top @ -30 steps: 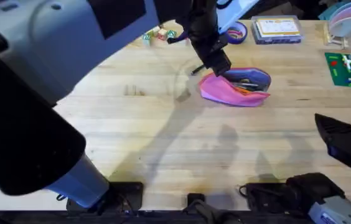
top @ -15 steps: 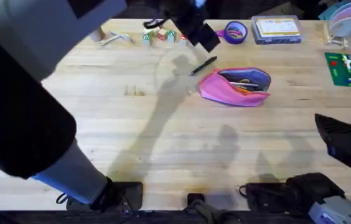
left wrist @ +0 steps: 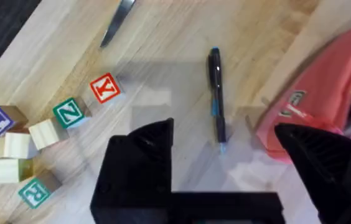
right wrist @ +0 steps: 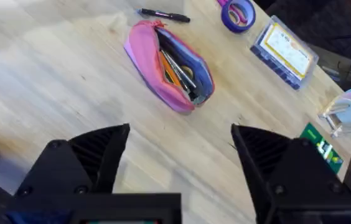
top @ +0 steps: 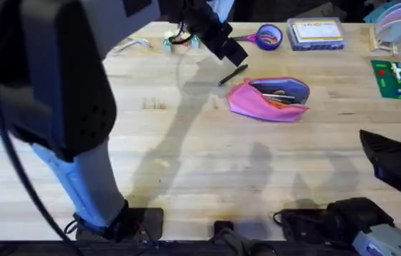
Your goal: Unzip the bag, pick up the pens from the table one at a time and place them inside, then zip the bag closed.
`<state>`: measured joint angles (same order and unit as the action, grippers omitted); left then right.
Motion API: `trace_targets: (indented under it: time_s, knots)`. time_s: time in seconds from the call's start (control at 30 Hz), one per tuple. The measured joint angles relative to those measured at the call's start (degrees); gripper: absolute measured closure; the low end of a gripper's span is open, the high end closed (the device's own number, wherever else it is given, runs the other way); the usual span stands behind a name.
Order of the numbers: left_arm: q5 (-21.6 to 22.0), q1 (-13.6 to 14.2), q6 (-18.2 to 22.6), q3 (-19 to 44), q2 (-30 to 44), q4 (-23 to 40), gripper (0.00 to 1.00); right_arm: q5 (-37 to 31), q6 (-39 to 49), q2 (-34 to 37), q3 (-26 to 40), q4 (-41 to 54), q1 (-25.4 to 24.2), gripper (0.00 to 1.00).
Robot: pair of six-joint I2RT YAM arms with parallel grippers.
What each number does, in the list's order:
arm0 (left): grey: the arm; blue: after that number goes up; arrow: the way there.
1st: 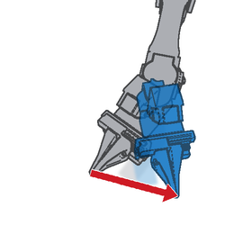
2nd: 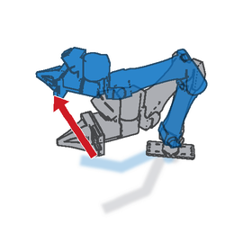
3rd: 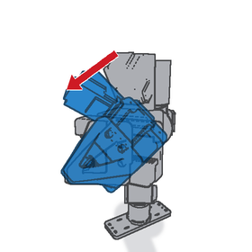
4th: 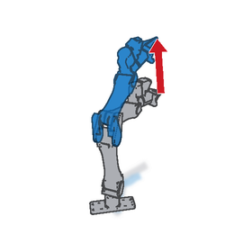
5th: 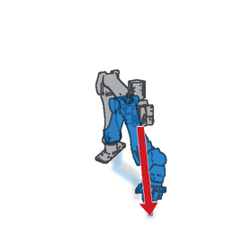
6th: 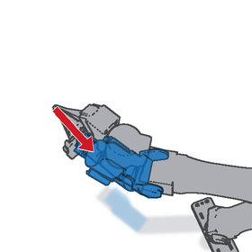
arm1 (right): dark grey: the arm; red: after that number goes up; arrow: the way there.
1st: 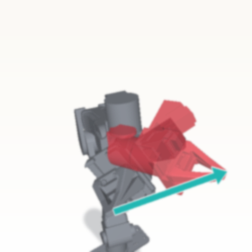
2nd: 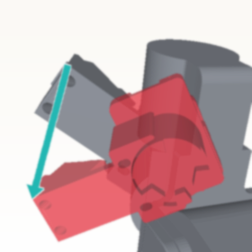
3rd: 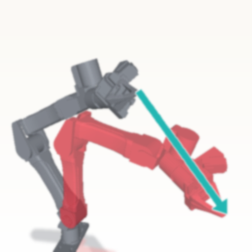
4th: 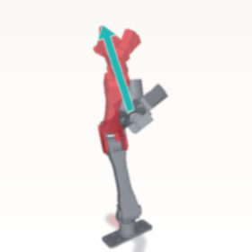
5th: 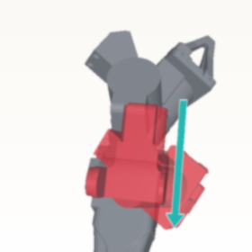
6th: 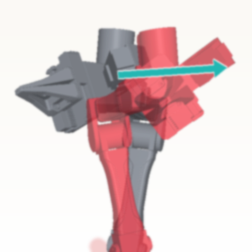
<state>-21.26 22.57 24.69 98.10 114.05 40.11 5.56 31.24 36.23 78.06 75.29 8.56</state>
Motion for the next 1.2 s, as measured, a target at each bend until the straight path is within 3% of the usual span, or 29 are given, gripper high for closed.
trace_targets:
  time_s: [0.13,0.57,0.9,1.2]
  knots:
    - [-0.15,0.00,-2.18,0.00,2.01,-2.81,0.007,0.00,0.00,-0.02,0.00,0.00,0.00,0.003]
    - [-0.23,0.00,-14.78,0.00,7.86,-8.90,0.008,0.00,-0.02,-0.02,0.00,0.00,0.00,0.003]
    - [-0.20,0.62,-16.59,0.00,9.76,-11.25,0.008,0.00,-0.12,-0.02,0.00,0.00,0.00,0.003]
    - [2.79,3.42,-16.63,0.00,9.81,-12.53,0.007,0.01,-0.20,-0.02,0.00,0.00,0.00,0.004]
